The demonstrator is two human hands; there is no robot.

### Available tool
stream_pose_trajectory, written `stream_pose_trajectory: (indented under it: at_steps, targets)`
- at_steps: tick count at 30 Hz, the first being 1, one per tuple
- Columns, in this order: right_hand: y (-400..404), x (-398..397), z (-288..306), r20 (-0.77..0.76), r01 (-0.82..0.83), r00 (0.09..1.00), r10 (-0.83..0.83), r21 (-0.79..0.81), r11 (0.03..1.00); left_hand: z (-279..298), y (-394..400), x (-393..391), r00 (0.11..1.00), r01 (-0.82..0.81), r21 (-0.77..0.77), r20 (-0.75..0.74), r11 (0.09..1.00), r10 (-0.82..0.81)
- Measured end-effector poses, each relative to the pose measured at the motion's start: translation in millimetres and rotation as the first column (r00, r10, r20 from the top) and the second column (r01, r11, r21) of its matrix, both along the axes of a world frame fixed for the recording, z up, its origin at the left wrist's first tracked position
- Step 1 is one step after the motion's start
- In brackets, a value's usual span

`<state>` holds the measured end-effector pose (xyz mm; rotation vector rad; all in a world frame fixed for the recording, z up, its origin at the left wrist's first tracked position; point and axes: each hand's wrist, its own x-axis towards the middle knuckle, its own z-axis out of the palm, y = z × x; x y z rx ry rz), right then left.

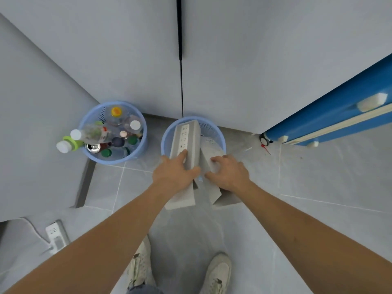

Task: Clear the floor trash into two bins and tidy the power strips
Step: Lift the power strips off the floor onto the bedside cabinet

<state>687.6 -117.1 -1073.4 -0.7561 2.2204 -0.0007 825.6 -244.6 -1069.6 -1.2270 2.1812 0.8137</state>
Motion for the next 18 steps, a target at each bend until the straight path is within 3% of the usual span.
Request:
stream_pose_trajectory:
  at_steps: [7, 10, 18]
  targets:
    - [-15.3, 15.9, -22.6, -0.118, -0.160, 0.980, 0.162, 0.028, 0.987, -22.4, -6.1, 9.6, 0.980, 0.188, -0.054, 0.081, 0.981, -0.183]
    - [-21.3, 21.8, -33.5, -0.177, -0.230, 0.957, 0.231, 0.025, 0.973, -37.9, -7.8, 9.6, 0.977, 0.198, -0.069, 0.088, 0.978, -0.192]
    - [-31.2, 13.3, -41.1, -0.146, -0.221, 0.964, 0.224, 0.037, 0.975, -48.5, -12.8, 5.0, 0.975, 0.214, -0.056, 0.068, 0.975, -0.210]
